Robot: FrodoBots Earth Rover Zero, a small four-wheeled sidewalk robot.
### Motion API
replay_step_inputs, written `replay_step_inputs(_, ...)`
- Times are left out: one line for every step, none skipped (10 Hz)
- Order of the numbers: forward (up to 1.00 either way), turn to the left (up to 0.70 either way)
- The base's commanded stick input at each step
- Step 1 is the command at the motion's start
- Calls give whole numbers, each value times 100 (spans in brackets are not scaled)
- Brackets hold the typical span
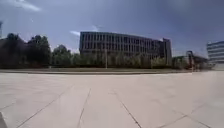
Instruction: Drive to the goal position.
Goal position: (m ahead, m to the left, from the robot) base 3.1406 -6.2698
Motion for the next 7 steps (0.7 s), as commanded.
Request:
replay_step_inputs(70,-34)
replay_step_inputs(70,-34)
replay_step_inputs(70,-34)
replay_step_inputs(70,-34)
replay_step_inputs(70,-34)
replay_step_inputs(70,-34)
replay_step_inputs(70,-34)
